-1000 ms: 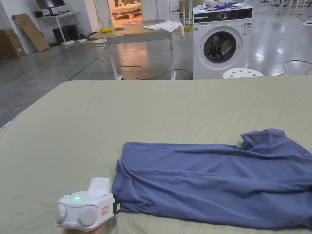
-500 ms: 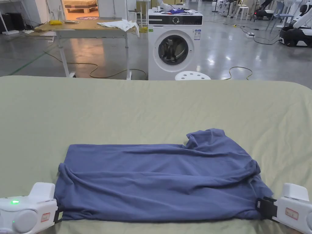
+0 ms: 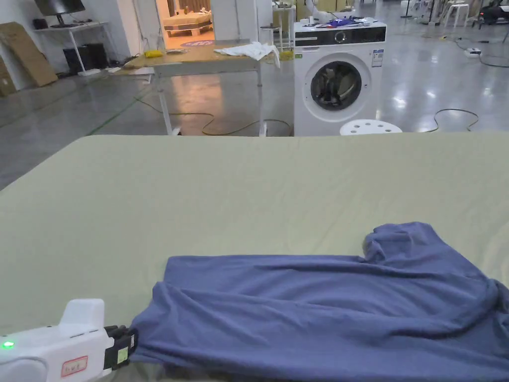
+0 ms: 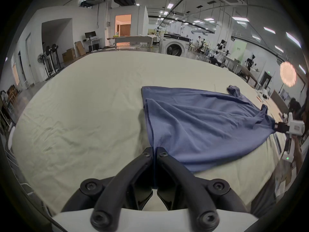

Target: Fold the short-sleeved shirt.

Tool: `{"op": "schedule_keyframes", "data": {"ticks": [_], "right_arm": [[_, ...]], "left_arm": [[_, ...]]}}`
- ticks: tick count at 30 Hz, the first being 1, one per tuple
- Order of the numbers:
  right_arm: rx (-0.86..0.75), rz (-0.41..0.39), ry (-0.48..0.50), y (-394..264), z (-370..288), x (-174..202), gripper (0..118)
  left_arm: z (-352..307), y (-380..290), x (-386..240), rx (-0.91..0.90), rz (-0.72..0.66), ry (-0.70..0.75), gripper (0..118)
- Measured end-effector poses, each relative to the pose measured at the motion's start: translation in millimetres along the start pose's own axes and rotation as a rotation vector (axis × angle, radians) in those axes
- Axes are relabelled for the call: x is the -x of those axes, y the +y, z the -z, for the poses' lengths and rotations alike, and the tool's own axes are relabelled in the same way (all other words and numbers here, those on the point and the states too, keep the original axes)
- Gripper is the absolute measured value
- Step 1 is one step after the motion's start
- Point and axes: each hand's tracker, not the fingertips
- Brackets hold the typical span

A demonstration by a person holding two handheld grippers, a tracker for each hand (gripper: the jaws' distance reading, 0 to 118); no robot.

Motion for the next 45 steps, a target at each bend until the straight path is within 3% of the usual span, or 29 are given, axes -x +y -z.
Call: {"op": "schedule_keyframes", "data": {"ticks": [5,12,13,15,16,17,18,22,27,29,30,31,32,35,38,45], "right_arm": [[0.023,0.072,0.037,-46.4,-49.7,-16.5,8],[0.039,0.045,0.026,-80.8,-77.3,-13.9,8],[0.04,0.031,0.023,-81.7,-72.6,-13.9,13],[0.043,-0.01,-0.057,-81.3,-71.3,-9.5,41],[0.025,-0.025,-0.059,-80.9,-74.7,-8.0,54],[-0.001,-0.027,-0.043,-80.2,-78.8,-6.8,55],[-0.042,-0.017,-0.006,-78.0,-85.1,-5.4,55],[-0.236,-0.019,0.091,-73.5,-111.2,7.7,56],[-0.391,-0.036,0.158,-64.9,-135.3,35.1,57],[-0.403,-0.063,0.157,-64.6,-140.2,41.0,49],[-0.419,-0.082,0.157,-64.7,-143.4,45.1,38],[-0.437,-0.104,0.155,-64.7,-147.2,50.4,18],[-0.442,-0.124,0.157,-64.2,-149.9,55.0,8],[-0.45,-0.147,0.182,-67.3,-150.3,58.0,6],[-0.474,-0.116,0.205,-73.9,-146.5,62.4,0],[-0.431,-0.109,0.224,-74.0,-136.4,68.4,0]], "left_arm": [[-45.2,-53.1,6.5,0.053,-0.034,-0.015,0],[-65.5,-105.9,6.3,0.083,-0.092,-0.014,0],[-64.4,-111.3,6.1,0.065,-0.089,-0.023,1],[-64.9,-113.9,-0.4,0.035,-0.082,-0.003,27],[-67.7,-114.9,-6.0,0.002,-0.053,0.051,56],[-73.3,-115.7,-12.2,-0.031,-0.027,0.065,73],[-80.9,-116.9,-19.7,-0.089,0.005,0.071,79],[-115.8,-129.4,-71.9,-0.424,0.27,0.169,80],[-144.7,-116.7,-116.8,-0.533,0.301,0.145,76],[-151.8,-116.9,-130.3,-0.556,0.291,0.15,69],[-155.3,-116.7,-134.0,-0.563,0.276,0.145,56],[-159.3,-115.4,-133.8,-0.57,0.256,0.122,33],[-163.3,-115.2,-134.2,-0.571,0.232,0.085,15],[-167.8,-113.9,-135.8,-0.566,0.215,0.065,0],[-167.1,-112.3,-136.3,-0.542,0.216,0.079,0],[-159.7,-96.0,-118.3,-0.538,0.129,0.08,0]]}}
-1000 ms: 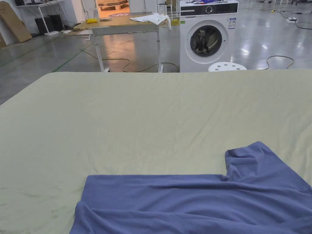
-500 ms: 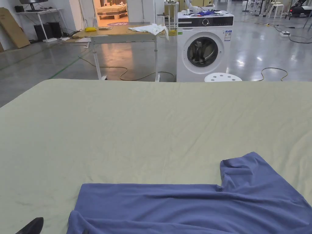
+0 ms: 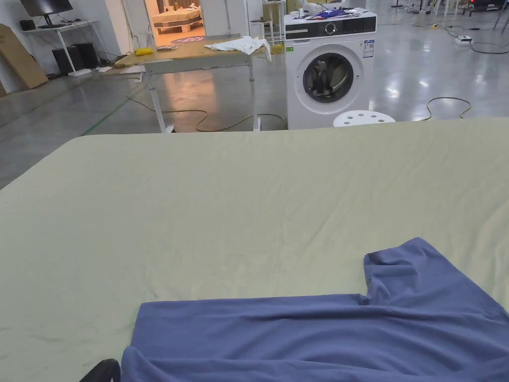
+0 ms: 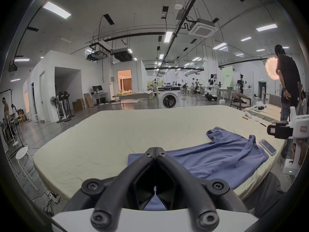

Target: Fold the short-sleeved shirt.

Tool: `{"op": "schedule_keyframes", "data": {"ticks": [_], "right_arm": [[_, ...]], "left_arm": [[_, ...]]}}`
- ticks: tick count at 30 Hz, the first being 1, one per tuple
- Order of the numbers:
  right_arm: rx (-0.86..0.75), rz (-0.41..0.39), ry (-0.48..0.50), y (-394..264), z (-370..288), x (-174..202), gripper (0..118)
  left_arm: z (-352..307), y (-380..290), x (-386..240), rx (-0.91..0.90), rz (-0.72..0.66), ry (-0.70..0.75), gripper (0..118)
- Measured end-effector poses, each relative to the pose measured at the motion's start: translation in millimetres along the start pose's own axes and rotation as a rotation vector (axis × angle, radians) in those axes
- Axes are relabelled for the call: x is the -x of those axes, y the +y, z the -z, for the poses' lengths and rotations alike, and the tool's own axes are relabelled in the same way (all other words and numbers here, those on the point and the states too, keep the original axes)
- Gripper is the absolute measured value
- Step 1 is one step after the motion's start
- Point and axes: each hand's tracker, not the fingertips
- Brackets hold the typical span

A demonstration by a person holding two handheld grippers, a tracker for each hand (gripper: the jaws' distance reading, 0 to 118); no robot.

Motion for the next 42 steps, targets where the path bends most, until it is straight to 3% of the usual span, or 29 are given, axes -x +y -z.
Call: {"op": "schedule_keyframes", "data": {"ticks": [3,6,8,10,11,16,20,22,24,27,29,33,34,37,42], "right_arm": [[0.01,-0.003,0.004,-0.4,2.5,-1.8,0],[0.023,0.028,0.011,-6.6,4.9,-6.6,0],[0.043,0.049,0.011,-8.8,5.6,-8.7,0],[0.058,0.049,0.007,-11.2,2.5,-11.3,0],[0.063,0.048,0.002,-13.5,0.0,-13.4,0],[0.118,0.067,-0.038,-22.0,-8.1,-25.6,0],[0.149,0.103,-0.075,-28.5,-11.8,-36.7,0],[0.166,0.117,-0.095,-30.8,-10.9,-40.8,0],[0.181,0.12,-0.104,-32.6,-9.0,-44.9,0],[0.19,0.127,-0.099,-31.8,-2.6,-50.4,0],[0.195,0.142,-0.082,-25.4,7.8,-56.0,0],[0.205,0.124,-0.062,10.4,47.8,-72.8,0],[0.216,0.118,-0.06,23.6,64.1,-79.1,7],[0.337,0.114,-0.044,62.2,124.9,-103.8,53],[0.561,0.122,-0.054,80.8,235.9,-138.6,56]], "left_arm": [[27.2,4.0,14.1,0.051,-0.011,0.009,0],[87.4,-4.2,46.9,0.182,-0.093,-0.087,0],[137.0,-7.0,66.2,0.299,-0.158,-0.08,30],[180.5,-5.9,81.8,0.374,-0.184,-0.102,74],[203.6,-5.3,88.0,0.406,-0.19,-0.104,78],[297.1,-0.7,97.1,0.573,-0.122,0.001,76],[341.0,-13.3,94.6,0.711,-0.087,0.0,64],[351.7,-23.1,87.9,0.781,-0.071,0.003,34],[351.1,-27.9,81.4,0.744,-0.064,0.025,30],[354.1,-25.5,81.4,0.758,-0.104,-0.012,9],[360.6,-25.5,82.1,0.775,-0.12,0.002,3],[365.3,-23.0,83.8,0.806,-0.107,-0.01,2],[365.2,-22.8,83.1,0.814,-0.102,-0.013,2],[368.8,-22.7,83.7,0.83,-0.101,-0.014,2],[365.7,-23.6,74.1,0.839,-0.051,-0.005,2]]}}
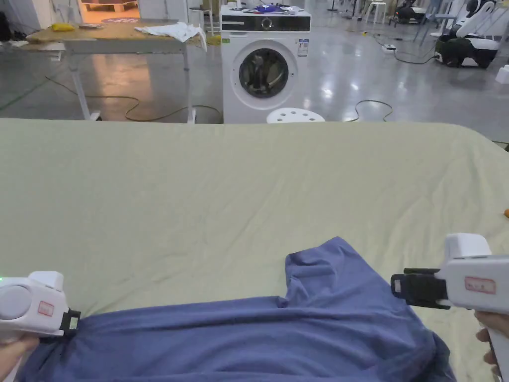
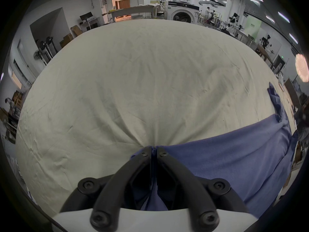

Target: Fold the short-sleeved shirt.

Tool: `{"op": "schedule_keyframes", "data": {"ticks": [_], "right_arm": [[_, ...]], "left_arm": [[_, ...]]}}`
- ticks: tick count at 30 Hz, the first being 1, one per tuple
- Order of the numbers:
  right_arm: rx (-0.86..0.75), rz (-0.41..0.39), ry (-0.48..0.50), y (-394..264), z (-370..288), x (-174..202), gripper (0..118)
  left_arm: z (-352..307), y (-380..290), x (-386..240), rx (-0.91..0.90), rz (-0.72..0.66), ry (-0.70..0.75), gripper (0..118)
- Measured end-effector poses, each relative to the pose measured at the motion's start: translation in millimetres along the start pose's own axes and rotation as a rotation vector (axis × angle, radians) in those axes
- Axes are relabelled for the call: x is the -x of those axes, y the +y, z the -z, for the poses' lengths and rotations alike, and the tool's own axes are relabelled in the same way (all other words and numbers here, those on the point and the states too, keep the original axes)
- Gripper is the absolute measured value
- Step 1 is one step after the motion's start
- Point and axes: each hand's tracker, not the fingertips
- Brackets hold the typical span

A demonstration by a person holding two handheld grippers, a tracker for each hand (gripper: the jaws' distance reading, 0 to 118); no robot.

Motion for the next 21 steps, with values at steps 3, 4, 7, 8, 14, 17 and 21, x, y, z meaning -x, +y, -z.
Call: {"op": "schedule_keyframes", "data": {"ticks": [3,4,7,8,14,17,21], "right_arm": [[0.185,0.023,-0.077,18.6,56.0,-11.9,55],[0.238,0.017,-0.116,19.7,71.7,-13.7,55],[0.317,-0.031,-0.137,13.5,95.7,-10.6,51],[0.313,-0.059,-0.139,10.0,98.2,-6.4,50],[0.25,-0.103,-0.129,10.2,92.2,-9.3,3],[0.152,-0.053,-0.054,5.3,60.9,-17.4,3],[0.018,-0.033,0.014,-23.1,-7.5,-25.9,3]], "left_arm": [[0.3,5.0,-6.7,0.023,0.057,0.024,2],[2.1,7.8,-7.9,0.03,0.057,0.026,2],[2.8,9.0,-8.1,0.041,0.049,0.027,2],[4.5,9.3,-8.0,0.041,0.06,0.03,2],[-0.3,1.9,-14.7,0.002,0.117,0.053,0],[-36.6,-16.7,-5.9,-0.109,0.116,-0.007,0],[-105.4,-62.2,23.5,-0.241,0.012,-0.155,0]]}}
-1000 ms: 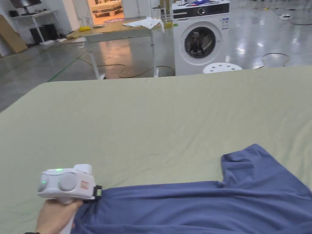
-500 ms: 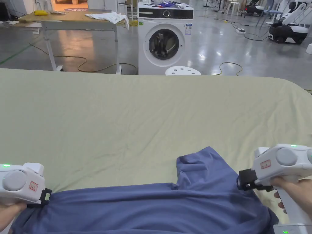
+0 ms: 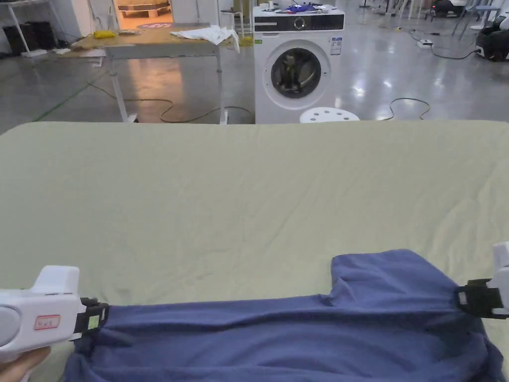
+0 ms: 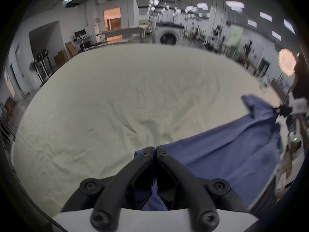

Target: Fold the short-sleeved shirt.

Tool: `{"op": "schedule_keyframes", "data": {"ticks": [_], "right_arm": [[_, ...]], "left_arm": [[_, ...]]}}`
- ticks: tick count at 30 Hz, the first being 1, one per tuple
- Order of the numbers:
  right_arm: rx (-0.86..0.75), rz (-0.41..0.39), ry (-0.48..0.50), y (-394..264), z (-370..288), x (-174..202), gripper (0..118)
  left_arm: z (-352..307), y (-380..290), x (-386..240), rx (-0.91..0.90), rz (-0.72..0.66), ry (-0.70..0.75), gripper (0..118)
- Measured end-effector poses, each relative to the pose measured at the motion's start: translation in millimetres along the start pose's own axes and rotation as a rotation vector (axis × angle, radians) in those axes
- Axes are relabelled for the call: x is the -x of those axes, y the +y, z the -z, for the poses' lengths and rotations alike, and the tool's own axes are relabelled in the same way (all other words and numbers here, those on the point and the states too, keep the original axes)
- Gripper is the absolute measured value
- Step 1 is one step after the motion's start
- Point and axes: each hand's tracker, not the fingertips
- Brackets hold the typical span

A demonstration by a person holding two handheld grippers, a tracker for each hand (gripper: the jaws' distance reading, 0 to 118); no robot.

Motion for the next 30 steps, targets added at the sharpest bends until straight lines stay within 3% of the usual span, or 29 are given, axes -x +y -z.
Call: {"op": "schedule_keyframes", "data": {"ticks": [4,8,12,14,21,22,23,25,26,30], "right_arm": [[-0.082,0.021,0.015,-65.9,-73.1,12.7,3],[-0.123,0.008,0.0,-137.0,-114.4,20.7,3],[-0.063,0.065,-0.019,-181.1,-119.4,24.3,3],[-0.034,0.13,-0.015,-189.9,-114.0,22.0,3],[-0.043,0.126,-0.033,-193.9,-106.4,26.4,3],[-0.049,0.121,-0.035,-192.7,-106.3,29.0,8],[-0.064,0.099,-0.046,-192.1,-107.1,33.0,20],[-0.082,0.027,-0.082,-190.0,-111.3,38.3,63],[-0.106,0.0,-0.079,-188.9,-116.1,43.8,67],[-0.27,-0.027,-0.031,-180.6,-142.1,70.8,67]], "left_arm": [[-71.5,-54.4,8.3,-0.081,-0.042,-0.059,0],[-102.2,-105.7,19.0,-0.02,-0.123,-0.132,0],[-101.0,-135.9,19.0,0.011,-0.144,-0.104,0],[-97.1,-144.4,19.6,0.021,-0.166,-0.117,0],[-87.7,-156.7,17.2,0.011,-0.16,-0.1,0],[-88.8,-158.0,15.5,-0.007,-0.151,-0.091,13],[-91.7,-159.7,13.1,-0.036,-0.124,-0.068,28],[-100.6,-160.0,4.0,-0.085,-0.079,-0.029,74],[-108.0,-159.1,-2.1,-0.124,-0.061,-0.005,84],[-148.5,-157.2,-33.2,-0.356,0.007,0.055,87]]}}
